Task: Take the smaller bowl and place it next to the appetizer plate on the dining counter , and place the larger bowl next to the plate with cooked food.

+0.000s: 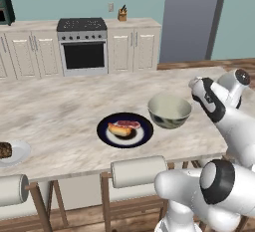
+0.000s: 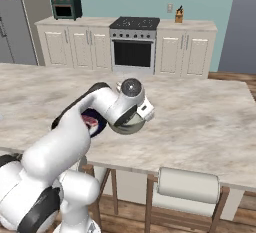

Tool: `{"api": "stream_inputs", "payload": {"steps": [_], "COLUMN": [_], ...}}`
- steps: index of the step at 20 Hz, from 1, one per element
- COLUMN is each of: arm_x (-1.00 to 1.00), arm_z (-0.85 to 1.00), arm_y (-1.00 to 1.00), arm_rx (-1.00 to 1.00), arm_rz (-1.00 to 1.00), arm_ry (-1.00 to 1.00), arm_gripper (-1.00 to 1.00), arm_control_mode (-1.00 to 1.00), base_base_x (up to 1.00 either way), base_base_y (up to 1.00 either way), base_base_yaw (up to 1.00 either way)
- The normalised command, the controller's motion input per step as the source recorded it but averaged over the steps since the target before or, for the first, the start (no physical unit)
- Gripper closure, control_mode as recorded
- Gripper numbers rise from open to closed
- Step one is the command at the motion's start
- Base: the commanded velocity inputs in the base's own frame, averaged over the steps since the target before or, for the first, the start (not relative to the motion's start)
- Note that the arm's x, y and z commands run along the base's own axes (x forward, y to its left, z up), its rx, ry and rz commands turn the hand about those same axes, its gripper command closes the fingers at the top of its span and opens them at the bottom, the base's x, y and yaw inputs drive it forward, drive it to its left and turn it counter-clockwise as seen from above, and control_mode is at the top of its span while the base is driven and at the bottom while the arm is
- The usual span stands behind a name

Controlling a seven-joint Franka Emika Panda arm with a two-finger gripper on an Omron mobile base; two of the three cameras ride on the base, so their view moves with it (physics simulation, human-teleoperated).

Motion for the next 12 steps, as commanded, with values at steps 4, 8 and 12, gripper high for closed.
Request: {"api": "stream_inputs", "payload": {"steps": [4,8,12], "arm_x": [-0.41,-0.48,-0.67], "arm_z": [1.00,0.91,0.69], "arm_y": [0.21,0.23,0.23], "arm_rx": [-0.11,-0.19,-0.29], "arm_rz": [0.21,0.20,0.08], "arm_ry": [-0.13,-0.03,0.00], "arm_gripper": [-1.00,-1.00,-1.00], "arm_control_mode": [-1.00,-1.00,-1.00], "base_base_x": [0.00,0.00,0.00], "base_base_y": [0.00,0.00,0.00], "base_base_yaw": [0.00,0.00,0.00]}}
